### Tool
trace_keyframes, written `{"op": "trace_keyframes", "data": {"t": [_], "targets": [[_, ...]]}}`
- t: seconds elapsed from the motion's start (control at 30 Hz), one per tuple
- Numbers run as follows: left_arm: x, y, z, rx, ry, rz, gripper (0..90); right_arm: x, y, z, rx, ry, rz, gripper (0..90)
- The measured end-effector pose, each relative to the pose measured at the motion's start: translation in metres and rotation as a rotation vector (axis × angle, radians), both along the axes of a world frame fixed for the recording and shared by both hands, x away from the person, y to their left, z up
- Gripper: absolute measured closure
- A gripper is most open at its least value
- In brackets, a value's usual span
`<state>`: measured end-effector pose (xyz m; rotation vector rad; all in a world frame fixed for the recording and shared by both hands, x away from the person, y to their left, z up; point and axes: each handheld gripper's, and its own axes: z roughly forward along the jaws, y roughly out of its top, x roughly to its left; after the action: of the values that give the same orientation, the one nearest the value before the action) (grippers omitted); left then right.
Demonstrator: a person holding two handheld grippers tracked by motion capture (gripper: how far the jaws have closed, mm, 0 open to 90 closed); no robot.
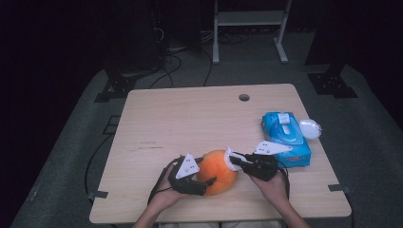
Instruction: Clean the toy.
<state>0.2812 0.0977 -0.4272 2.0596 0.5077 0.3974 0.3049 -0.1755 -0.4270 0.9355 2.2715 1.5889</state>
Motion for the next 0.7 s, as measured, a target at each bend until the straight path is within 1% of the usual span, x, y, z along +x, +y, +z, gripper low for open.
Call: {"op": "trace_keyframes", "data": {"t": [0.03,0.07,0.13,0.17,0.2,0.23,0.27,0.33,0.4,0.47,0.5,0.57,0.6,0.67,0.7], "targets": [[0.001,-0.001,0.002,-0.005,0.005,-0.004,18.3,-0.001,0.002,0.000,-0.008,-0.006,0.002,77.1],[0.002,-0.002,0.004,-0.011,-0.004,-0.005,15.8,-0.003,0.004,0.001,-0.011,-0.009,0.006,77.1],[0.003,-0.001,0.006,-0.033,-0.005,-0.001,13.7,-0.007,0.009,0.003,-0.001,-0.021,0.037,77.2],[0.003,-0.002,0.006,-0.023,-0.006,-0.003,13.3,-0.009,0.013,0.004,0.001,-0.028,0.063,77.2],[0.003,-0.003,0.005,-0.001,-0.005,-0.004,13.2,-0.013,0.018,0.006,-0.002,-0.040,0.088,77.2],[0.002,-0.004,0.002,0.016,-0.007,-0.005,13.4,-0.017,0.023,0.007,-0.011,-0.057,0.108,77.1],[0.002,-0.004,0.001,0.020,-0.010,-0.008,16.0,-0.020,0.028,0.009,-0.027,-0.074,0.124,77.1],[-0.001,-0.003,0.001,0.048,-0.045,-0.011,23.7,-0.022,0.030,0.010,-0.048,-0.092,0.127,77.1],[-0.003,-0.002,0.001,0.051,-0.064,0.001,30.4,-0.018,0.026,0.008,-0.028,-0.071,0.109,77.2],[-0.003,0.000,0.000,0.046,-0.062,0.008,32.2,-0.012,0.019,0.004,-0.021,-0.054,0.083,77.2],[-0.002,0.002,0.000,0.049,-0.055,0.009,32.2,-0.009,0.016,0.002,-0.023,-0.050,0.068,77.2],[0.000,0.004,-0.001,0.040,-0.045,0.013,32.3,-0.006,0.010,-0.003,-0.035,-0.042,0.040,77.2],[0.000,0.005,-0.001,0.039,-0.044,0.012,32.3,-0.005,0.009,-0.004,-0.030,-0.032,0.033,77.2],[0.000,0.004,-0.002,0.040,-0.043,0.019,32.3,-0.007,0.010,-0.002,-0.023,-0.033,0.036,77.2],[0.000,0.003,-0.002,0.033,-0.039,0.023,32.3,-0.009,0.013,0.001,-0.014,-0.040,0.050,77.2]]}}
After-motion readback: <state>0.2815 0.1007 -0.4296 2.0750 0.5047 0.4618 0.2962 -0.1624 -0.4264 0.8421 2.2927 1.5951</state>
